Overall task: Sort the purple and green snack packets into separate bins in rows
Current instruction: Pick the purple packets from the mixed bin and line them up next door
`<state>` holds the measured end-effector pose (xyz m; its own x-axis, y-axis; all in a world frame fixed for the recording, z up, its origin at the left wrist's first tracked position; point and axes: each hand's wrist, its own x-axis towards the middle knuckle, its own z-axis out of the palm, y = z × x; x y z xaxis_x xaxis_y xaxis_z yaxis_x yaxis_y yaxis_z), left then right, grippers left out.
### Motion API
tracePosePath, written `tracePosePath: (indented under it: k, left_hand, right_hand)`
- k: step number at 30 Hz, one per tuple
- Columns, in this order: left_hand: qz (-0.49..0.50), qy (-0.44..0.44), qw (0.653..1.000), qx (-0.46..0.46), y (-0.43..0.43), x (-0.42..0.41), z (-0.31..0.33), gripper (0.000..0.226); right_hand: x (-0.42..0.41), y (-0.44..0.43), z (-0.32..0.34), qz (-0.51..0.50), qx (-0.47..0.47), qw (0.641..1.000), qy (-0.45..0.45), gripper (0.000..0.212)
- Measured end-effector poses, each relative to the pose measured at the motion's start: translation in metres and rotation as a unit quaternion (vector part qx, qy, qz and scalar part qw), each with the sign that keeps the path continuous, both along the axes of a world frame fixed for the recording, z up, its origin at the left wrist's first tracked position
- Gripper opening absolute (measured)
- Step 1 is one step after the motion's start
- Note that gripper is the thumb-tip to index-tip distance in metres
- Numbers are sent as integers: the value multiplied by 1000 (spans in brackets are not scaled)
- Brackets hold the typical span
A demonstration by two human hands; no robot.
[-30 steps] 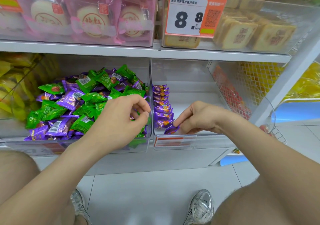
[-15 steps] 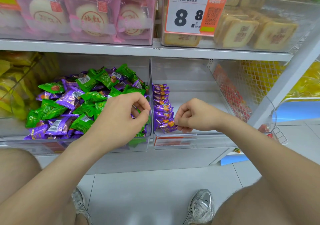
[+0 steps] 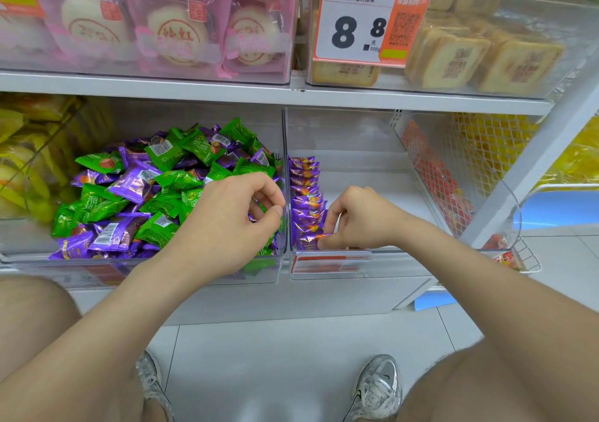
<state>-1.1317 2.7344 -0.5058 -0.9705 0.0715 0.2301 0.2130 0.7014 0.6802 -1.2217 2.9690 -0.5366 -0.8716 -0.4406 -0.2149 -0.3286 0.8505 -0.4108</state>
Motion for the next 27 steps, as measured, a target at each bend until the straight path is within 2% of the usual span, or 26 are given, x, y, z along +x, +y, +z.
tracePosePath:
  k: [8, 13, 27]
  left_hand:
    - [-1, -1, 1000, -4, 0, 0, 0, 15]
    - [-1, 2, 1000, -4, 1, -1, 0, 15]
    - [-5, 3, 1000, -5, 0, -1, 0, 14]
  right_hand:
    - [1, -7, -2, 19, -5, 998, 56, 23]
    - [1, -8, -3, 75, 4, 995, 58, 33]
    - [-2, -10, -3, 89, 48, 987, 124, 22]
